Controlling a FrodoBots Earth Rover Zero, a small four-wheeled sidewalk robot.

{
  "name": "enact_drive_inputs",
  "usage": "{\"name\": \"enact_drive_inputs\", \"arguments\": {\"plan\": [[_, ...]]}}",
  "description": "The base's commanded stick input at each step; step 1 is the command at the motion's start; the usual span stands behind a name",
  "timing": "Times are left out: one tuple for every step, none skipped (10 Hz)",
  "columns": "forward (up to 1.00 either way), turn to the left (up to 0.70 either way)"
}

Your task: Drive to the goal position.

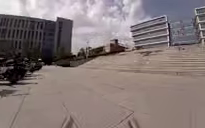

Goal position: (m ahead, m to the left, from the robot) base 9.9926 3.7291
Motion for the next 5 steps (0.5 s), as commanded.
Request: {"name": "enact_drive_inputs", "arguments": {"plan": [[1.00,0.39],[1.00,0.39],[1.00,0.08],[1.00,0.01],[1.00,-0.01]]}}
